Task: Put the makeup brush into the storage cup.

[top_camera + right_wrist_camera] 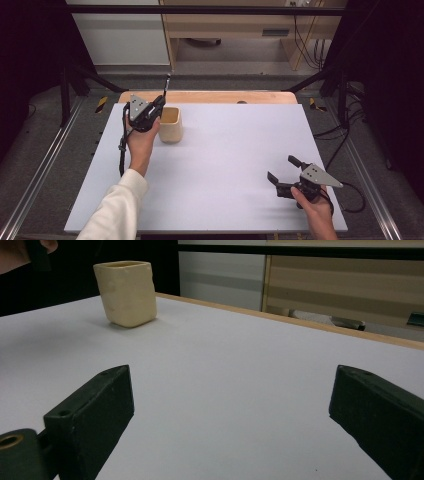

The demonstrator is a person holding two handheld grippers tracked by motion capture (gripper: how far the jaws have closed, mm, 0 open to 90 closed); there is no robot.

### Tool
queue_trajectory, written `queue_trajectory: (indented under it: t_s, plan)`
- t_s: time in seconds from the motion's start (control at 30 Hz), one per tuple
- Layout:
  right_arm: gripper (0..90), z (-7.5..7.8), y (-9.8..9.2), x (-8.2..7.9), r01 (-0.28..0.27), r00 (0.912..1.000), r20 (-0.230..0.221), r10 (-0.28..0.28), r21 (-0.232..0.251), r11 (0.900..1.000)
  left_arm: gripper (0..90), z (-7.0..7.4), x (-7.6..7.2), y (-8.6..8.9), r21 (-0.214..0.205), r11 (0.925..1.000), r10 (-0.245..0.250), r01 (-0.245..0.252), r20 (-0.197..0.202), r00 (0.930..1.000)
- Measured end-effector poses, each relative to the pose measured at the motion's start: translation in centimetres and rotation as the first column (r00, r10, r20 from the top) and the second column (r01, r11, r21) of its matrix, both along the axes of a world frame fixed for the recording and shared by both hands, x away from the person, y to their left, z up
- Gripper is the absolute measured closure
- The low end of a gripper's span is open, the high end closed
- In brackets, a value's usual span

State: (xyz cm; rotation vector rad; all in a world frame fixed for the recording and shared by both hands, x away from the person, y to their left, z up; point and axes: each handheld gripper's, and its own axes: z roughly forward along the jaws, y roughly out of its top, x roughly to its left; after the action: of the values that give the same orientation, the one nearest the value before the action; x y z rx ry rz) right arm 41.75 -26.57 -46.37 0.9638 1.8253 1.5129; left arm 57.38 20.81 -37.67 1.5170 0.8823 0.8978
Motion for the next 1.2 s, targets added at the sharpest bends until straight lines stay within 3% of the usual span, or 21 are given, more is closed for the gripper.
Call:
queue_trajectory:
  t_s: [1.2]
  plan:
    - [4.8,-0.04,0.05,0.04,-0.008,1.0000,0.002,0.008,-0.005,1.0000,84.0,-1.02,0.84,-0.29,0.004,1.0000,-0.004,0.004,-0.018,0.9998]
